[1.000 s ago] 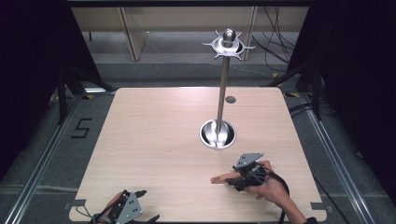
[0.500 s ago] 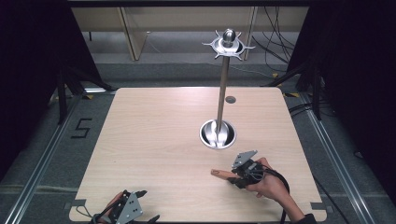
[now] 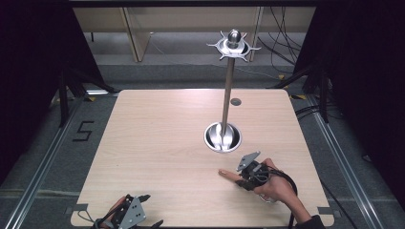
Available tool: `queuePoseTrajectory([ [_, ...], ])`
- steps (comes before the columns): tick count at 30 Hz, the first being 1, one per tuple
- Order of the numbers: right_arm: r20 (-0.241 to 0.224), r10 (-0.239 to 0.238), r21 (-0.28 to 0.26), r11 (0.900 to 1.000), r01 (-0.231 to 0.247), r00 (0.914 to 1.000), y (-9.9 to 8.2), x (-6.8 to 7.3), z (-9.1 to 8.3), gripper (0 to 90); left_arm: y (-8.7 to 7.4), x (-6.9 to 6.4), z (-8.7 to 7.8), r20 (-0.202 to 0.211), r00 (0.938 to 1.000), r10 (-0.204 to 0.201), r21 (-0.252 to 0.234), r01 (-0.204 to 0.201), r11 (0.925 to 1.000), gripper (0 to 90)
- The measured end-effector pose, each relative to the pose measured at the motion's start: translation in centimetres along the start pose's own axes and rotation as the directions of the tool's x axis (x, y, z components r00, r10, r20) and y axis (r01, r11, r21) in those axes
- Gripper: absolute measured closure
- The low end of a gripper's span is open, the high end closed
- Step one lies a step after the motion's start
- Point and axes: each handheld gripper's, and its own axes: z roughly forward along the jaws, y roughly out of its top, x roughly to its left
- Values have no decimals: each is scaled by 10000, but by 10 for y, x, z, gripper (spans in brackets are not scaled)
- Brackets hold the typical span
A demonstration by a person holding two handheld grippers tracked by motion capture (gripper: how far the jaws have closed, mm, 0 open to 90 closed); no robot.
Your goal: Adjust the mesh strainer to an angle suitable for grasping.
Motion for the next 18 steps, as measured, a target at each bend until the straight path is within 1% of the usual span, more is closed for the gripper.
queuePoseTrajectory([
  [2, -57, -182, -397, 9991, 179, 9998, -1, -3, -2, 711, 0, 0, 0, -94, 10000, 23, -54, -23, 10000, 157],
  [3, -57, -182, -397, 9991, 179, 9998, -1, -3, -2, 711, 0, 0, 0, -94, 10000, 23, -54, -23, 10000, 157],
  [4, 71, 169, -725, 9972, -163, 9998, -3, -4, -7, 713, 0, -1, 1, -71, 9999, -108, -164, 107, 9998, 157],
  [5, -91, 277, -900, 9955, -284, 9996, -3, -5, -8, 713, 0, -1, 1, -64, 9999, -113, -158, 112, 9998, 157],
  [6, -84, 400, -1087, 9932, -407, 9992, -4, -5, -10, 713, 0, -1, 1, -64, 9999, -113, -158, 112, 9998, 157],
  [7, -132, 676, -1230, 9900, -687, 9976, -5, -6, -13, 713, 0, 0, 0, -159, 9999, 37, -59, -38, 10000, 157],
  [8, -153, 788, -1259, 9888, -801, 9968, -6, -8, -16, 713, 0, -1, 0, -187, 9998, 45, -57, -46, 10000, 157],
  [10, -408, 1143, -1548, 9807, -1193, 9926, -8, -10, -20, 714, 0, 0, 0, -266, 9996, 112, -14, -112, 9999, 157],
  [11, -448, 1239, -1729, 9763, -1298, 9913, -9, -12, -21, 714, 0, 0, 0, -266, 9996, 112, -14, -112, 9999, 157],
  [12, -566, 1193, -1916, 9731, -1281, 9912, -10, -14, -21, 714, 0, 0, 0, -284, 9995, 136, -31, -137, 9999, 157],
  [13, -778, 1243, -2090, 9681, -1381, 9892, -11, -15, -24, 714, 0, -1, 0, -170, 9998, 54, -97, -56, 9999, 157],
  [14, -933, 1255, -2305, 9624, -1441, 9877, -12, -16, -26, 714, 0, 0, 0, -141, 9999, 55, -81, -56, 10000, 157],
  [15, -1079, 1215, -2267, 9634, -1434, 9867, -12, -18, -29, 714, 0, 0, 0, -256, 9997, 52, -68, -53, 10000, 157],
  [16, -1194, 1209, -2379, 9602, -1466, 9855, -12, -19, -31, 714, 0, 0, 0, -162, 9999, 28, -101, -29, 9999, 157],
  [17, -1130, 1169, -2550, 9564, -1425, 9867, -12, -20, -32, 714, 0, 0, 1, -113, 9999, -25, -103, 24, 9999, 157],
  [18, -1182, 1290, -2605, 9528, -1561, 9846, -12, -20, -35, 714, 0, 0, 0, -165, 9999, 45, -33, -45, 10000, 157],
])
